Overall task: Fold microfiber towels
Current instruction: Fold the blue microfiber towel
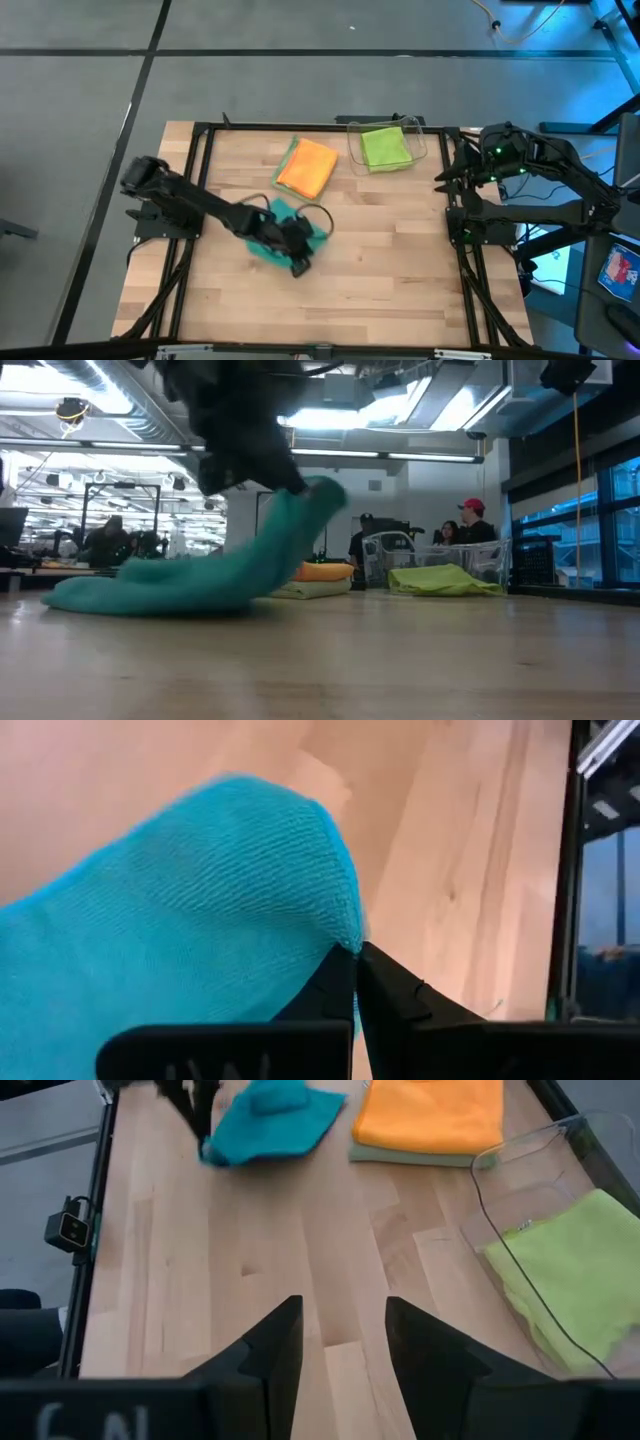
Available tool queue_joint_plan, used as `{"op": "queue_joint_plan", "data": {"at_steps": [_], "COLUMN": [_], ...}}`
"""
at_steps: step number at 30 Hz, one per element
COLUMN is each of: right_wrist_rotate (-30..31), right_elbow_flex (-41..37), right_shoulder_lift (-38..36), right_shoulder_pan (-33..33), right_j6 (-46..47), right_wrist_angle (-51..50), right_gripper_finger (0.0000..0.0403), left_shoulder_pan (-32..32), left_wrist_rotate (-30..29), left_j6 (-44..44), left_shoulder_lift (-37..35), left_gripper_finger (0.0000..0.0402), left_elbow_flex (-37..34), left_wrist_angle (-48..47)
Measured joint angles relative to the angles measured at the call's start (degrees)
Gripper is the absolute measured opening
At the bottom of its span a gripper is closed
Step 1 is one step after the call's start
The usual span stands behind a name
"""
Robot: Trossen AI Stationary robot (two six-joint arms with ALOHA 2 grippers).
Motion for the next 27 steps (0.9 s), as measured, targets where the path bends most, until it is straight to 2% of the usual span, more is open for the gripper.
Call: {"op": "queue_joint_plan", "data": {"at_steps": [3, 5, 7, 10, 12, 19, 23, 27], "right_wrist_rotate": [-0.6, -3.1, -9.2, -22.4, -26.7, -23.7, -22.3, -21.4], "right_elbow_flex": [-0.4, -2.3, -6.2, -14.7, -21.5, -42.7, -52.2, -56.7], "right_shoulder_lift": [-0.1, -0.4, -1.2, -3.0, -4.2, -4.3, -1.4, 1.8], "right_shoulder_pan": [0.0, 0.0, 0.4, 2.2, 4.3, 15.4, 21.6, 25.5], "right_j6": [0.0, -0.2, -1.6, -3.4, -2.9, -2.4, -9.1, -15.7], "right_wrist_angle": [0.9, 2.5, 6.8, 16.9, 25.9, 62.5, 84.6, 97.9], "right_gripper_finger": [0.0147, 0.0147, 0.0147, 0.0147, 0.0147, 0.0147, 0.0147, 0.0147], "left_shoulder_pan": [-0.9, -0.7, -0.5, -0.3, -0.4, -0.8, -0.8, -0.8], "left_wrist_rotate": [-1.0, -1.0, -0.9, -0.8, -0.7, -1.3, -1.4, -1.5], "left_j6": [1.0, 2.6, 4.2, 7.1, 9.6, 12.5, 12.5, 13.1], "left_shoulder_lift": [5.8, 9.4, 12.7, 15.7, 16.5, 15.0, 14.9, 14.9], "left_gripper_finger": [0.0, 0.0, 0.0, 0.0, 0.0, 0.0, 0.0, 0.0], "left_elbow_flex": [5.6, 9.3, 12.8, 17.5, 20.1, 22.6, 22.6, 22.6], "left_wrist_angle": [-0.9, -0.5, -0.6, -1.0, -0.7, -1.4, -1.8, -1.9]}}
